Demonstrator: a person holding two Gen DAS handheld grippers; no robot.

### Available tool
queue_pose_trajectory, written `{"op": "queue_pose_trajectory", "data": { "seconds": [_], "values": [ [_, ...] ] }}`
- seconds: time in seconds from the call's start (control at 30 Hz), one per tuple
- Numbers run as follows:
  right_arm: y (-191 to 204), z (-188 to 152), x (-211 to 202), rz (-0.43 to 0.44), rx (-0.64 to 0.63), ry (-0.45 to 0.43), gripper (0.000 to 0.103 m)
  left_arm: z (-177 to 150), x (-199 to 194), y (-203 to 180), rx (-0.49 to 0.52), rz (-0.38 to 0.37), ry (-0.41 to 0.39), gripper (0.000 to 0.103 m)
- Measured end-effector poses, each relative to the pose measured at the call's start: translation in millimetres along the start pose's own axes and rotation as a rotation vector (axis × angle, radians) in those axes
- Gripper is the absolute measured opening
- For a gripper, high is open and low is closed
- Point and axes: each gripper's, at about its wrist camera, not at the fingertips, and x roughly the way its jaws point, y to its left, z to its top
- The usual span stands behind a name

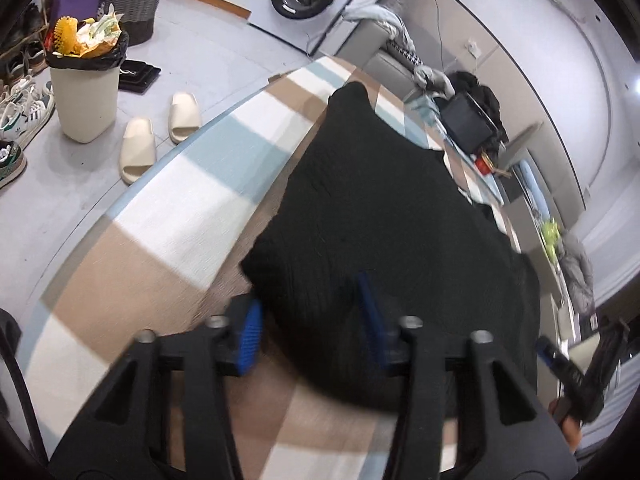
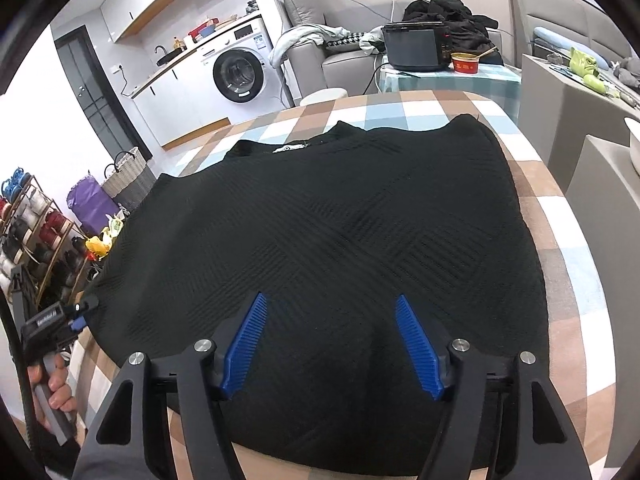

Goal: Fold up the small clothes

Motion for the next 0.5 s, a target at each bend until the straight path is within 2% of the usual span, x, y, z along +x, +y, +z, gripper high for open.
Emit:
{"op": "queue_pose_trajectory", "data": {
  "seconds": [0.1,0.17,0.23,0.37,0.5],
  "values": [
    [1,1,3,0.002,0.004,-0.003,0.069,6,7,-12,0.027,-0.003,-0.043,0.017],
    [0,1,5,-0.002,0.005,0.003,0.069,10,2,-14,0.029,-0.009,-0.075,0.016],
    [-1,0,5,-0.007,0.008,0.009,0.069,14,-2,-9,0.026,-0.028,-0.068,0.016],
    [-7,-2,13,-0.023,0.016,0.039,0.069,16,-16,-1,0.040,-0.011,-0.084,0.016],
    [-7,-4,19,-0.020,0.021,0.057,0.069,22,-22,-9,0.069,-0.013,-0.099,0.016]
  ]
}}
